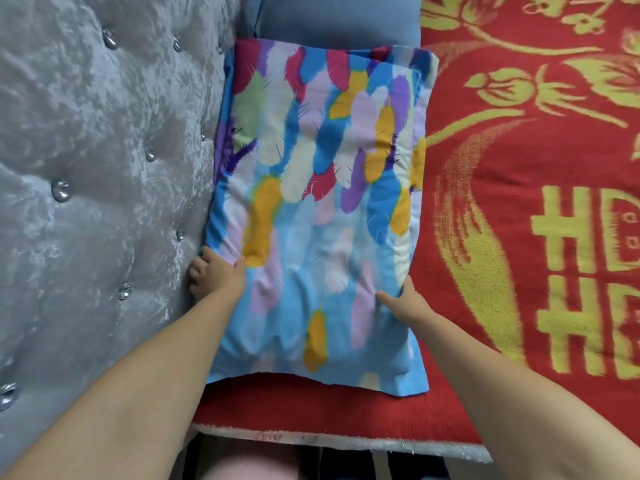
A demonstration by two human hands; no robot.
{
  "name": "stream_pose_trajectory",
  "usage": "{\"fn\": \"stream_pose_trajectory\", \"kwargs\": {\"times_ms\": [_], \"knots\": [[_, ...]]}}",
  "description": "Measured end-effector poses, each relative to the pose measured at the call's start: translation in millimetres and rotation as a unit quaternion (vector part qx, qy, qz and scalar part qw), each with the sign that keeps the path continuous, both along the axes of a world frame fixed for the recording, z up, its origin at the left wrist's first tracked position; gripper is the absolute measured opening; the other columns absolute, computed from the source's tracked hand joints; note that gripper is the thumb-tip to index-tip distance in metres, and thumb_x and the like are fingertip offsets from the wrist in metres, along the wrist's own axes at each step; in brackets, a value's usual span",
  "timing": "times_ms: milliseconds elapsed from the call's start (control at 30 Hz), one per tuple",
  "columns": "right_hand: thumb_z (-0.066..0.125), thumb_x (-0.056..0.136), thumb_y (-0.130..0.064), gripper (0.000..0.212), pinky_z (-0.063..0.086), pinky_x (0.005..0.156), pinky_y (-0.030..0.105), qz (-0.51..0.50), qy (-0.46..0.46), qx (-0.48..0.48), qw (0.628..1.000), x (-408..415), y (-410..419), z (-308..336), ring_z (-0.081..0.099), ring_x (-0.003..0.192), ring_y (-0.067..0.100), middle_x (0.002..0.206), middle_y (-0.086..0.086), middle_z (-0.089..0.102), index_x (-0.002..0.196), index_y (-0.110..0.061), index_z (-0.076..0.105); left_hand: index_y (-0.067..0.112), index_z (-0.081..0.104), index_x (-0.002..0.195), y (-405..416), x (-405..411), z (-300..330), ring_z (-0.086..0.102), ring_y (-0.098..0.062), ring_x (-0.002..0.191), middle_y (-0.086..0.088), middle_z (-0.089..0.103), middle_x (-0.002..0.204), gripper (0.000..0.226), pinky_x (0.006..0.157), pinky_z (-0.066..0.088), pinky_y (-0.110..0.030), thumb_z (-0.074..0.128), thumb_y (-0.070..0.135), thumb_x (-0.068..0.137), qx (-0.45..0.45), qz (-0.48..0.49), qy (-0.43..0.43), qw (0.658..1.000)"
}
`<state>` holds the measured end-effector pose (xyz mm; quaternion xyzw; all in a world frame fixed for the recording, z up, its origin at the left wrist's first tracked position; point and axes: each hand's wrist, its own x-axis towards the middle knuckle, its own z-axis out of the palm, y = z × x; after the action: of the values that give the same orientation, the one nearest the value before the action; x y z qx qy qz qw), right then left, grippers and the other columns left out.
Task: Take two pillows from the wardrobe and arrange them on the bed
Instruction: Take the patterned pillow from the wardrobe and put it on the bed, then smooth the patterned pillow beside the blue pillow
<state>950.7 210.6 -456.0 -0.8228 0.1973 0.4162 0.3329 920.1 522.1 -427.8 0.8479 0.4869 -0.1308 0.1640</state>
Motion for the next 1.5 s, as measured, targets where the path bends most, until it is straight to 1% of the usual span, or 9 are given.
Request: {"fn": "stream_pose_trajectory", "kwargs": {"times_ms": [133,300,467,700,867,1000,1233,1367,1500], "knots": [[0.056,0.092,-0.036,0.070,0.038,0.106,0.045,0.120,-0.073,-0.080,0.987,28.8,13.8,44.2,0.040,0.131,0.040,0.146,0.019,0.035,0.149,-0.016,0.022,0.017,0.027,0.148,-24.5,21.4,36.6,0.024,-0.032,0.141,-0.014,0.024,0.154,0.071,0.114,0.025,-0.046,0.060,0.032,0.087,-0.018,-0.078,-0.014,0.997],[0.049,0.095,-0.033,0.061,0.040,0.100,0.049,0.246,-0.245,-0.107,0.932,65.0,28.5,128.0,0.037,0.133,0.035,0.152,0.011,0.028,0.149,-0.020,0.023,0.017,0.041,0.138,-60.3,52.7,107.7,0.040,-0.032,0.131,-0.012,0.041,0.143,0.052,0.107,0.034,-0.046,0.054,0.025,0.088,-0.022,-0.203,-0.093,0.974],[0.050,0.094,-0.031,0.058,0.038,0.102,0.049,0.282,-0.335,-0.134,0.889,88.7,21.5,208.1,0.031,0.138,0.032,0.155,0.009,0.025,0.146,-0.024,0.026,0.016,0.039,0.141,-88.0,84.0,181.2,0.039,-0.029,0.134,-0.010,0.042,0.145,0.052,0.111,0.031,-0.047,0.051,0.031,0.093,-0.011,-0.275,-0.142,0.951],[0.049,0.095,-0.031,0.054,0.039,0.101,0.047,0.303,-0.421,-0.160,0.840,102.9,-20.4,295.1,0.037,0.134,0.032,0.152,0.008,0.030,0.145,-0.023,0.029,0.015,0.047,0.135,-135.2,96.6,259.0,0.047,-0.030,0.126,-0.011,0.052,0.137,0.046,0.105,0.034,-0.044,0.049,0.036,0.094,0.030,-0.312,-0.196,0.929],[0.045,0.095,-0.026,0.047,0.040,0.099,0.045,0.312,-0.466,-0.133,0.817,108.7,-60.0,323.2,0.040,0.130,0.031,0.147,0.008,0.037,0.141,-0.020,0.035,0.017,0.046,0.137,-176.8,86.4,281.5,0.048,-0.028,0.126,-0.008,0.052,0.138,0.047,0.106,0.035,-0.044,0.048,0.036,0.095,0.060,-0.288,-0.212,0.932],[0.045,0.096,-0.029,0.050,0.038,0.101,0.047,0.372,-0.461,-0.108,0.798,99.1,-103.0,322.3,0.036,0.134,0.031,0.152,0.007,0.031,0.144,-0.023,0.031,0.017,0.048,0.134,-224.5,54.0,277.1,0.048,-0.029,0.126,-0.009,0.053,0.137,0.044,0.106,0.035,-0.043,0.049,0.035,0.094,0.060,-0.216,-0.206,0.952],[0.043,0.096,-0.033,0.055,0.042,0.103,0.050,0.457,-0.451,-0.106,0.760,74.1,-180.8,339.6,0.032,0.138,0.031,0.154,0.007,0.027,0.148,-0.026,0.024,0.019,0.046,0.137,-297.1,-38.3,276.8,0.048,-0.027,0.128,-0.005,0.051,0.140,0.046,0.105,0.036,-0.041,0.049,0.035,0.094,0.065,-0.140,-0.188,0.970],[0.043,0.097,-0.032,0.052,0.039,0.102,0.048,0.475,-0.472,-0.087,0.737,51.0,-188.2,361.6,0.032,0.137,0.031,0.153,0.007,0.029,0.146,-0.024,0.027,0.018,0.050,0.132,-307.1,-90.9,303.8,0.050,-0.029,0.124,-0.008,0.055,0.134,0.041,0.104,0.037,-0.042,0.049,0.034,0.093,0.093,-0.089,-0.199,0.971],[0.042,0.098,-0.032,0.050,0.044,0.097,0.049,0.509,-0.495,-0.048,0.703,-6.0,-182.0,370.7,0.034,0.135,0.033,0.152,0.008,0.030,0.146,-0.023,0.028,0.021,0.050,0.132,-326.1,-158.8,323.3,0.050,-0.028,0.124,-0.006,0.056,0.133,0.042,0.104,0.036,-0.042,0.049,0.034,0.092,0.137,-0.056,-0.197,0.969]]}}
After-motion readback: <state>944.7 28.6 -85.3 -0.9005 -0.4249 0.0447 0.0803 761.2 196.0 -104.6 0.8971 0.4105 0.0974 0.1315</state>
